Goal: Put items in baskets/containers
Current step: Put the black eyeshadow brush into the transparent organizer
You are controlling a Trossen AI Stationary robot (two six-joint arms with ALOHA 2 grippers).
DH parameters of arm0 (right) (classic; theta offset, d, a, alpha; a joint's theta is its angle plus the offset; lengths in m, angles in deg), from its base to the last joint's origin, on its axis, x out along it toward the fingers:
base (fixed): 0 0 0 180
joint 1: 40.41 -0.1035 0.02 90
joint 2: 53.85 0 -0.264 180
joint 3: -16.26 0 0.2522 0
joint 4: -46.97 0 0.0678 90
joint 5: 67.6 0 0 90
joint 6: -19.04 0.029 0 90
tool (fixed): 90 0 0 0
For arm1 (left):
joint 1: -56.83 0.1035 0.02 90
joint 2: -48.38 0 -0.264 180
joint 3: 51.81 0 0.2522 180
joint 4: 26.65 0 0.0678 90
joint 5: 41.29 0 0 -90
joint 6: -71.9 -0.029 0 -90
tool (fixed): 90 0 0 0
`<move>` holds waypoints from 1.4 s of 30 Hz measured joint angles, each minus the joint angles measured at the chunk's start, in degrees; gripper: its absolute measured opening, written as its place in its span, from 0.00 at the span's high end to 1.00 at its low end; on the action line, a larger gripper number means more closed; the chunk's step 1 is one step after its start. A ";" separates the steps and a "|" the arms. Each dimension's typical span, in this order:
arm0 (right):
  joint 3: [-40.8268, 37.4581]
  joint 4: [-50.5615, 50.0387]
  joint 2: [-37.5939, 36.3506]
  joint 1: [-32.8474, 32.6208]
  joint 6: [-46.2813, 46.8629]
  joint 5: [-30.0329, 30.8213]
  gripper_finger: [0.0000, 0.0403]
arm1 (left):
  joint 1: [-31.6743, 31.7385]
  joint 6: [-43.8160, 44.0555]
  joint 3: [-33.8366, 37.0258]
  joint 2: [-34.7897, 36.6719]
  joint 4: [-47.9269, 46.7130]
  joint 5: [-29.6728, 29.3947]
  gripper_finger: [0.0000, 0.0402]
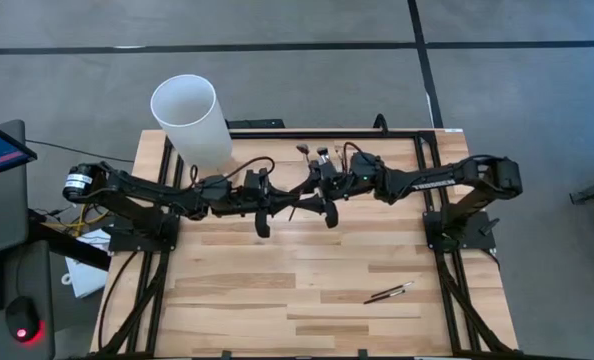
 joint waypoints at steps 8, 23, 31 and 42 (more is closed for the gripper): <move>2.02 -2.16 2.03 -0.37 0.13 -0.24 0.63 | 0.07 -1.53 0.02 0.00 0.70 -0.04 0.97; 1.91 -5.76 0.13 -0.32 -3.42 -0.27 0.86 | -0.32 -1.51 0.00 0.09 2.37 -0.20 0.97; 1.96 -11.84 -0.82 0.43 -4.36 -0.18 0.96 | -0.41 -2.71 0.03 -0.01 2.37 0.23 0.98; 1.91 -31.70 -10.05 5.62 -8.18 10.99 0.96 | 3.67 -1.51 -0.04 0.26 0.03 0.26 0.83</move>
